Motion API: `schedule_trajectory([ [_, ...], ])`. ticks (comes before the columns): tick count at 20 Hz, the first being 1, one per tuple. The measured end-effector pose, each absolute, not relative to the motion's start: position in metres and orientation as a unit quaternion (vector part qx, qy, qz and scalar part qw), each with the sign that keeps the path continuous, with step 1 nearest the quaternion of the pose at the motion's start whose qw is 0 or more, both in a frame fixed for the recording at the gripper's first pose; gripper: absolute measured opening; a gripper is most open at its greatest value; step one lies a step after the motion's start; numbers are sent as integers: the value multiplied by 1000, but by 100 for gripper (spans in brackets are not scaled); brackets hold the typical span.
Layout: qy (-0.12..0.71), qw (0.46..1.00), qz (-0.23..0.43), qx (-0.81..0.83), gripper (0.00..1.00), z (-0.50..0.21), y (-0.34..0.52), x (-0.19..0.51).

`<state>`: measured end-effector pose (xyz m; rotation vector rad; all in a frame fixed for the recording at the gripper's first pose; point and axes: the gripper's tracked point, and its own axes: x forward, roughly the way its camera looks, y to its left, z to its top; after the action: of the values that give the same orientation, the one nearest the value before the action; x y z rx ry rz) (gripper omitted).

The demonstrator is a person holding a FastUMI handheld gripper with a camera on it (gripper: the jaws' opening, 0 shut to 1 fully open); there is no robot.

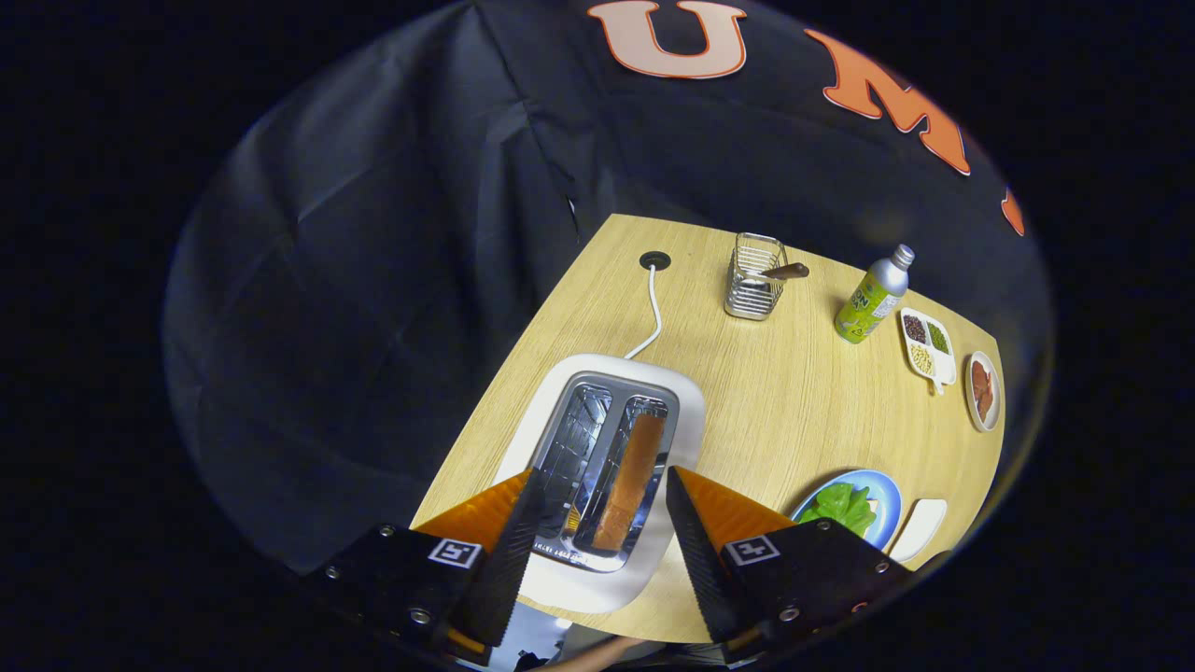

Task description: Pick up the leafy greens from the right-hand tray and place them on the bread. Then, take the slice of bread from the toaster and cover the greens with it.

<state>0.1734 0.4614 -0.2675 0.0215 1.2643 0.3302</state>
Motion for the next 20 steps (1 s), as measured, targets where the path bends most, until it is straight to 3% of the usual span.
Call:
schedule_trajectory([
  [7, 619, 777, 111, 8, 45, -286, 456, 182],
  [10, 621, 776, 107, 11, 23, -291, 457, 184],
  [14, 601, 789, 126, 25, 15, -278, 459, 187],
  [20, 579, 798, 144, 79, 13, -245, 454, 188],
])
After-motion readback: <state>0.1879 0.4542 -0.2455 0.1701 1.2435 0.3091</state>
